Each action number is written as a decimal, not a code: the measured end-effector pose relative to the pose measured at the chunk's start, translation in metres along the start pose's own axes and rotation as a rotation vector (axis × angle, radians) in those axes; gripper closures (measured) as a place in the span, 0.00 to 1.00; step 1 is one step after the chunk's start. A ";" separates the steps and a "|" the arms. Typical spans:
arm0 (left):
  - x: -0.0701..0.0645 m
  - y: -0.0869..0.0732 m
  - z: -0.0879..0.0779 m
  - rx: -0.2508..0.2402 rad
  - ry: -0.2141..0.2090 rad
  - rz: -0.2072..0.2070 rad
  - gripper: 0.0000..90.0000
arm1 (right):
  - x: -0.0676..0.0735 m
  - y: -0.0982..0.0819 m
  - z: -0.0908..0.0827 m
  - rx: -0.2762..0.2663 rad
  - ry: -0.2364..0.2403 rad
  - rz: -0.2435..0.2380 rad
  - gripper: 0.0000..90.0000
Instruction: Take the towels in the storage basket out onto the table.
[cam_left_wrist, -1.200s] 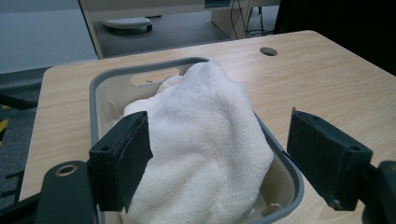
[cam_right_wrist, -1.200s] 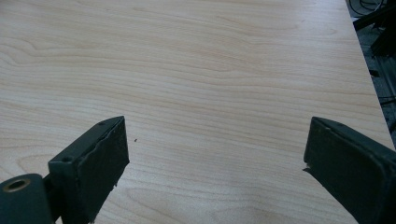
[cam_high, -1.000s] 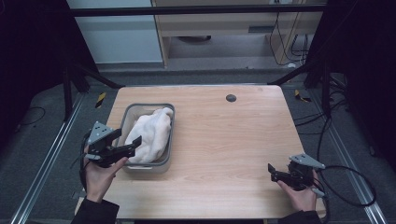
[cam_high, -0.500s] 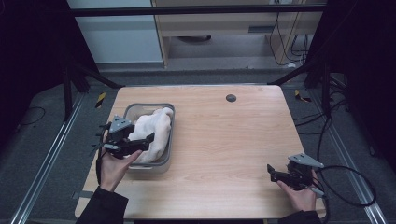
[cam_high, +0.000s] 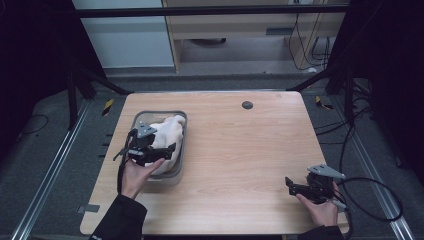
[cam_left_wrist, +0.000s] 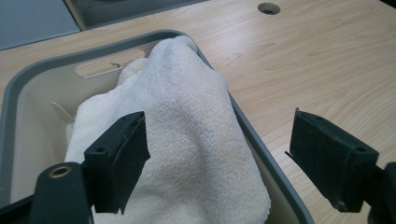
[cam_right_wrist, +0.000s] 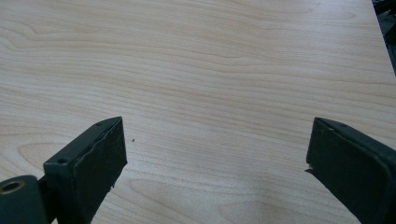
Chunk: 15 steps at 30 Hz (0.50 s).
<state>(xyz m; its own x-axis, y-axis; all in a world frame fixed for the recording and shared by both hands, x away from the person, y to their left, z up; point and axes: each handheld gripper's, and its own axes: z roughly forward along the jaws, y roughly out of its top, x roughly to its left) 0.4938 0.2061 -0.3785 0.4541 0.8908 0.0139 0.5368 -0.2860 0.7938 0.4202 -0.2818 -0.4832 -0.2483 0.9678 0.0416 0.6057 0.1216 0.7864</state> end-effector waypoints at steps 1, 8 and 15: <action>0.000 -0.001 0.005 0.010 0.002 -0.001 0.21 | 0.000 0.000 0.000 0.004 0.002 0.001 0.05; 0.002 -0.004 0.020 0.059 0.014 0.002 0.21 | -0.001 -0.001 0.002 0.013 0.002 -0.007 0.05; 0.005 -0.013 0.035 0.109 0.026 0.000 0.22 | -0.001 -0.001 0.003 0.028 0.003 -0.005 0.04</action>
<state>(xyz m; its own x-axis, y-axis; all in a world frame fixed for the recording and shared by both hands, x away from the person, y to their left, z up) 0.5140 0.2022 -0.4097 0.4361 0.8994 0.0310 0.6113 -0.3214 0.7232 0.4223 -0.2822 -0.4859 -0.2533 0.9666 0.0399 0.6257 0.1322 0.7688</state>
